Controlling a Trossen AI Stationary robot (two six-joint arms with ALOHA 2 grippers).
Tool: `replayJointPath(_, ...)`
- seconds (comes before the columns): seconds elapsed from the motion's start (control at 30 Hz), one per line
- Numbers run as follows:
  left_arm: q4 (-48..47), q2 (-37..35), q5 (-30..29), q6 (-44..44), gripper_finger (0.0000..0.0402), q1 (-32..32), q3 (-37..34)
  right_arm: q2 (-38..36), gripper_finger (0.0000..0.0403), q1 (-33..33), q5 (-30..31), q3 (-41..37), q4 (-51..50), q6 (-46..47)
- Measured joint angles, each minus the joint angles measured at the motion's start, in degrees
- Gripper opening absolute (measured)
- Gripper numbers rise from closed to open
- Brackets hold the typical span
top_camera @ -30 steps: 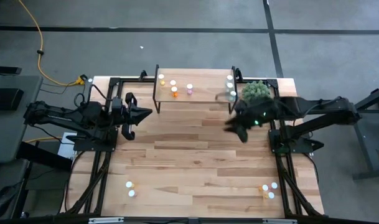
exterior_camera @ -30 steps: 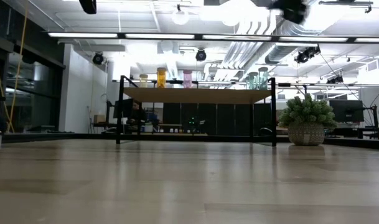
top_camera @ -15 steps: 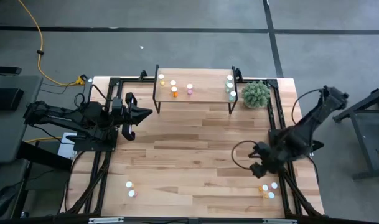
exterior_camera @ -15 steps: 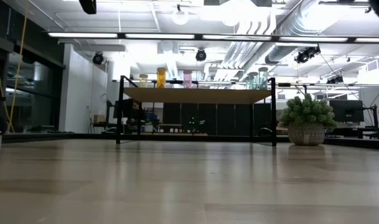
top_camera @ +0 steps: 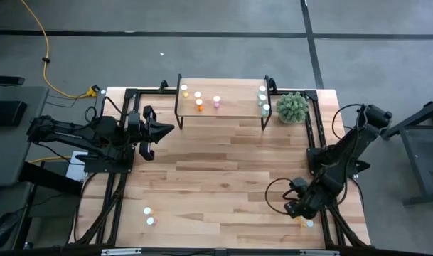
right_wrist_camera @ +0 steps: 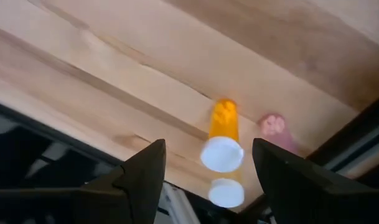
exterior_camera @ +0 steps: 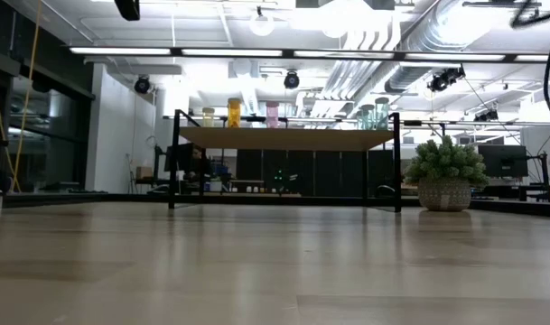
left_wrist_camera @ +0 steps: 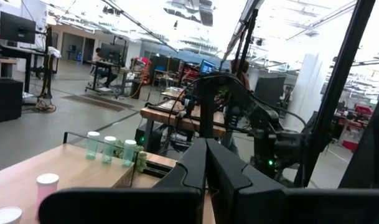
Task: Pick and place medicine bottles onto shelf by color
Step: Put the orange pill bottle aligned with the other orange pill bottles on the shelf
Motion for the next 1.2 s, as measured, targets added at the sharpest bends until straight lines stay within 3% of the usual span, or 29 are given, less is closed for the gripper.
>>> replayJointPath(0.3, 0.02, 0.01, -1.09, 0.02, 0.0000, 0.00, 0.00, 6.91, 0.0232, 0.33, -3.45, 0.00, 5.16, 0.06)
replayJointPath(0.63, 0.02, 0.01, -1.11, 0.17, 0.0000, 0.02, 0.01, 8.31, 0.0229, 0.35, -5.39, 0.00, 4.54, 0.48)
replayJointPath(1.0, 0.02, 0.01, -1.10, 0.11, 0.0000, 0.02, -0.01, 8.27, 0.0148, 0.35, -5.41, 0.00, 4.61, 0.48)
replayJointPath(1.2, 0.02, 0.01, -1.10, 0.17, 0.0000, 0.02, 0.00, 8.27, 0.0127, 0.35, -5.75, 0.00, 4.80, 0.48)
